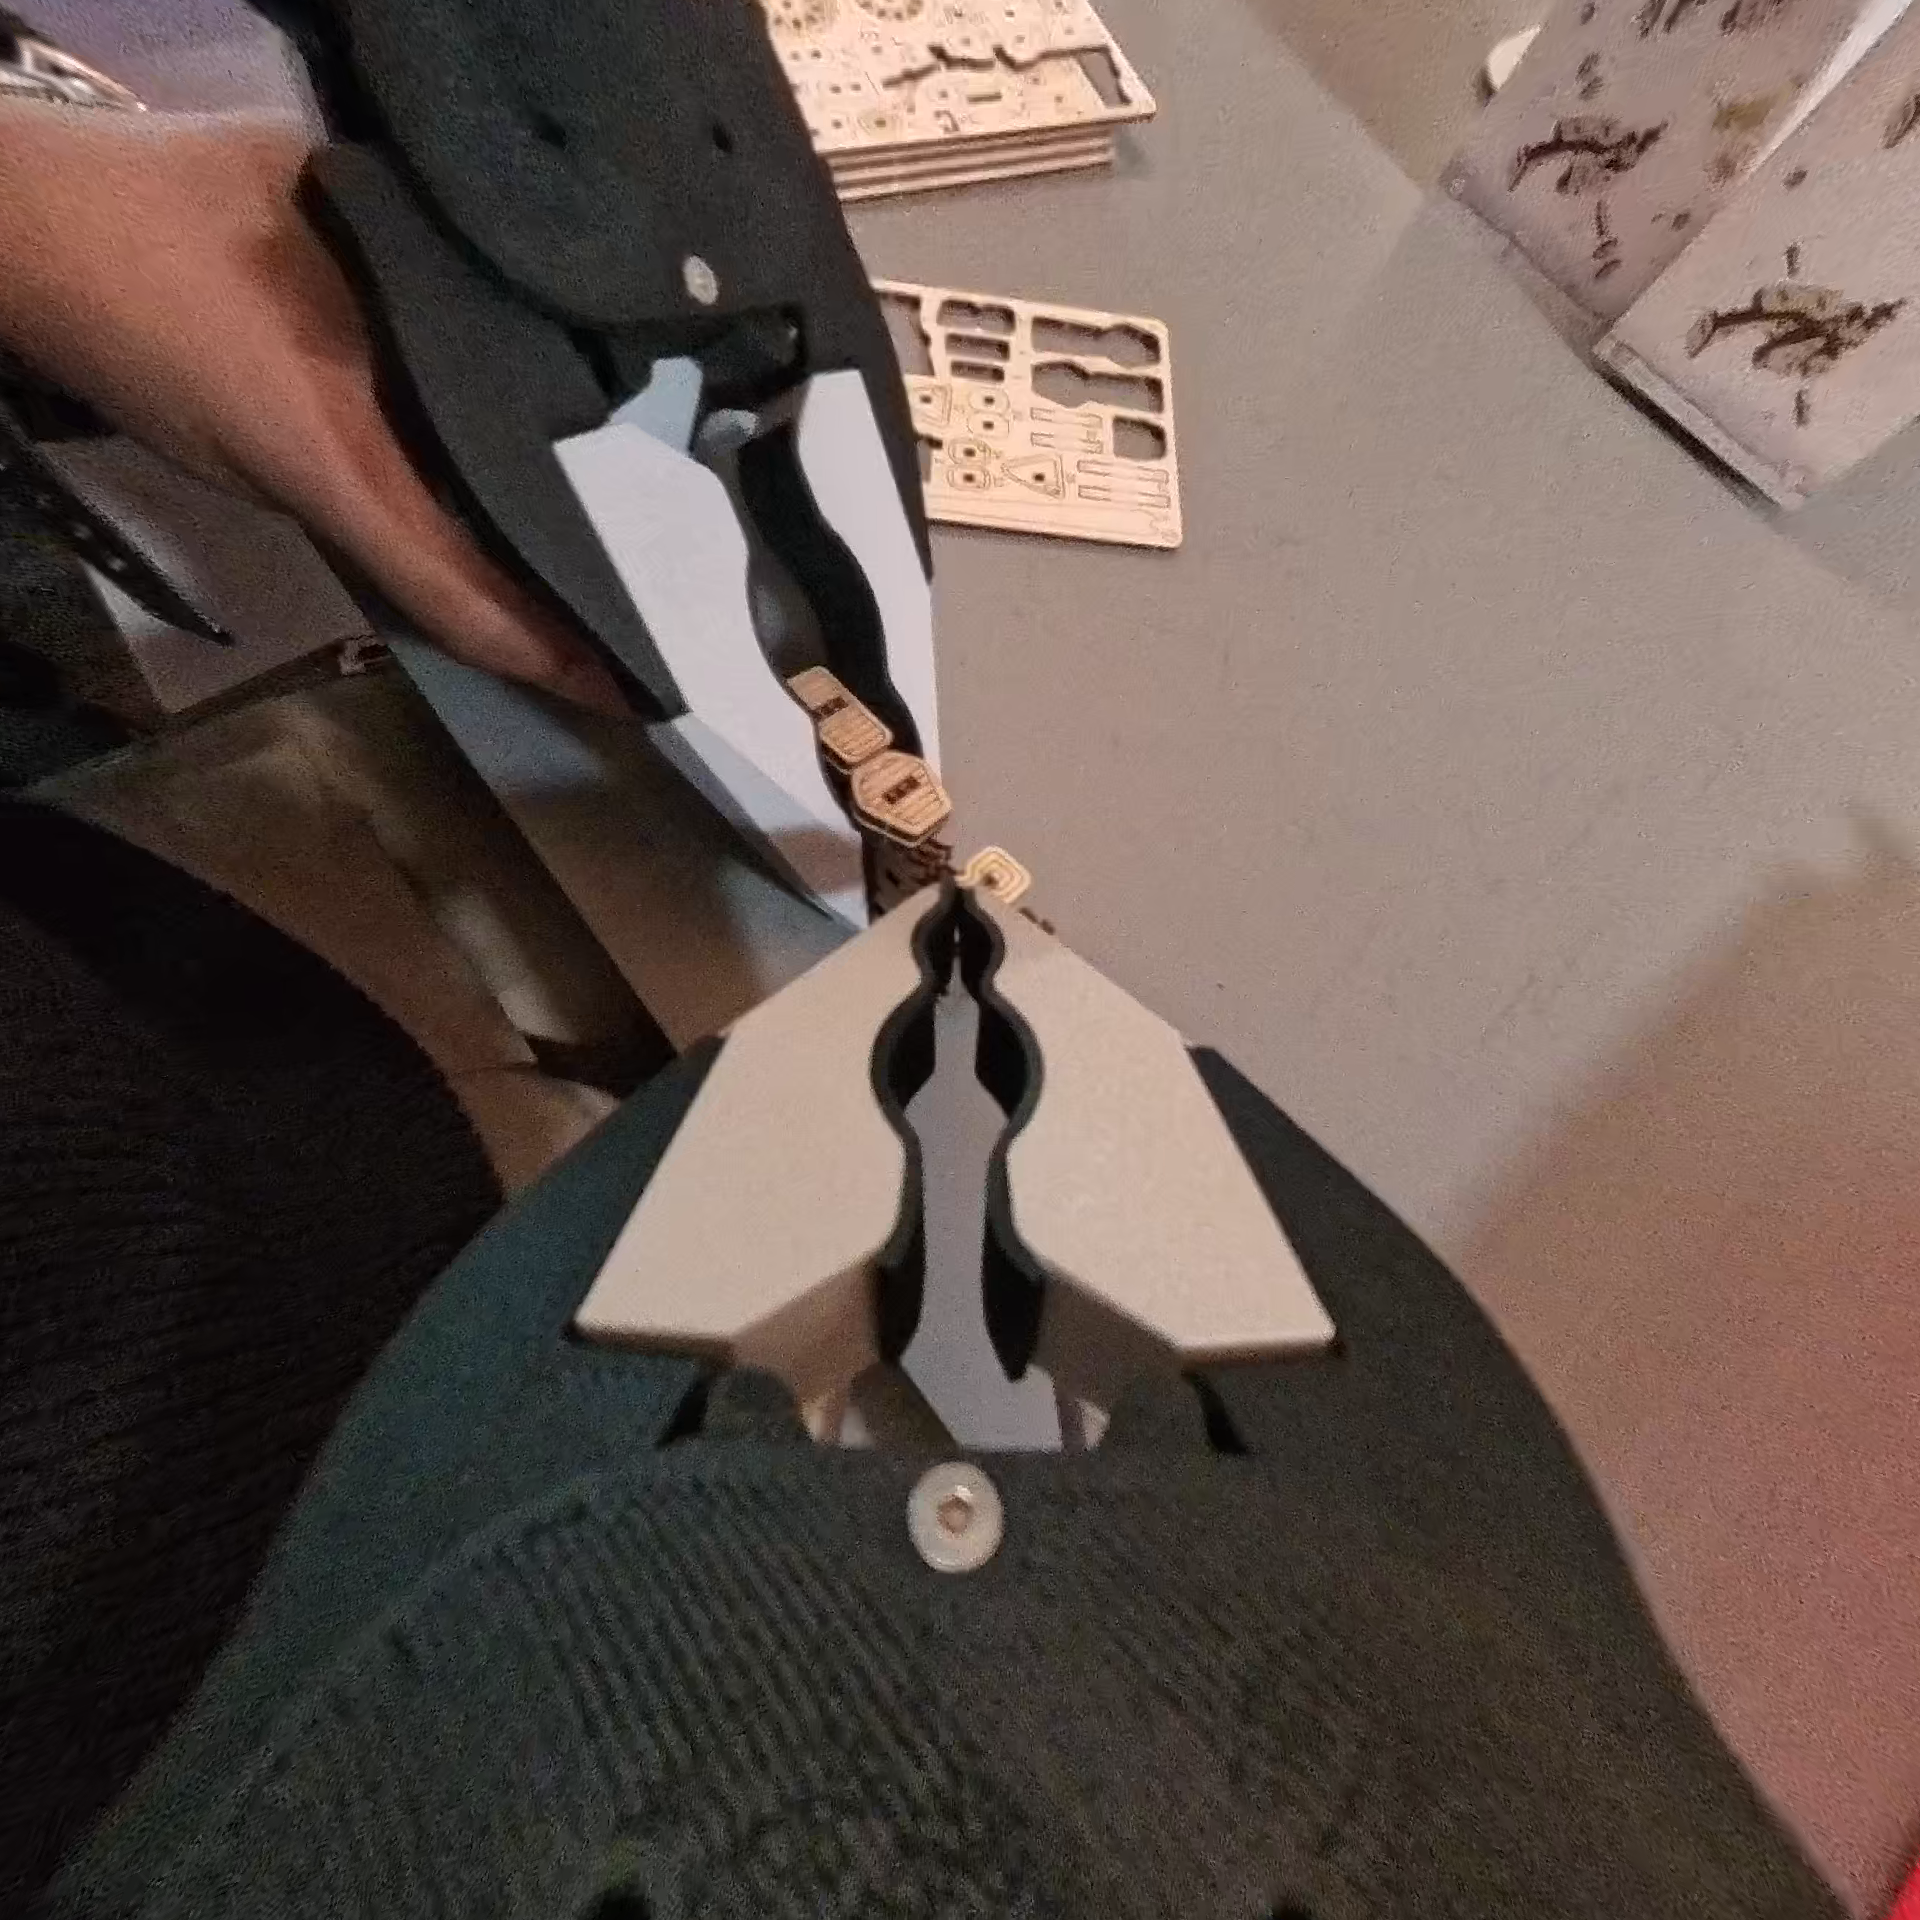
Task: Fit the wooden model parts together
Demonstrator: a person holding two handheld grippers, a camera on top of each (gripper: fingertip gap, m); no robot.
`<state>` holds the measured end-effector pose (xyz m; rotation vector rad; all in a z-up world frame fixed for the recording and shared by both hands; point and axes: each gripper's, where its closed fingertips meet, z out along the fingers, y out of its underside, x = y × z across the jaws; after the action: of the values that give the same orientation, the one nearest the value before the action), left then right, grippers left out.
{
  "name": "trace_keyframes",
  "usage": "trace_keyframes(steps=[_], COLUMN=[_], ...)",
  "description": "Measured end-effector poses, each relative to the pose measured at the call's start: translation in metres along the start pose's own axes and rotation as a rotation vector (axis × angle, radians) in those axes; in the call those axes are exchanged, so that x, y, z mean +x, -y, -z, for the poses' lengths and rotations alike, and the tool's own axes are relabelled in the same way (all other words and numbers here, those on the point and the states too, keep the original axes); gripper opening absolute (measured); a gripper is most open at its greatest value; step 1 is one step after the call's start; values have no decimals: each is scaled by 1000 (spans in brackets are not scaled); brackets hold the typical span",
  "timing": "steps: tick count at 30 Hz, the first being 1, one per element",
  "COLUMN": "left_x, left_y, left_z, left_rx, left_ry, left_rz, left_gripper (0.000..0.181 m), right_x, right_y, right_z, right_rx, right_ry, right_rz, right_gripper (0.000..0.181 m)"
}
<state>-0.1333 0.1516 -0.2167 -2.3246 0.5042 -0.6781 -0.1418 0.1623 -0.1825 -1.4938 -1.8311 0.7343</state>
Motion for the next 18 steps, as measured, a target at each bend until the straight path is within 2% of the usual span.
trace_keyframes(steps=[5,7,10,14,16,18], left_x=[0,0,0,0,0,0], left_y=[0,0,0,0,0,0], left_z=[0,0,0,0,0,0], left_rx=[1,0,1,-2,-2,-3], left_ry=[6,5,7,11,15,13], left_rz=[-8,-8,-9,-15,-14,-16], left_gripper=[14,14,14,14,15,14], right_x=[8,3,3,7,2,-3], right_y=[23,3,2,23,3,0], right_z=[16,3,4,17,3,2], right_rx=[115,8,0,119,5,-18], right_ry=[-74,-39,-8,-72,-27,35], right_rz=[42,13,-16,31,-6,-74], right_gripper=[0,0,0,0,0,0])
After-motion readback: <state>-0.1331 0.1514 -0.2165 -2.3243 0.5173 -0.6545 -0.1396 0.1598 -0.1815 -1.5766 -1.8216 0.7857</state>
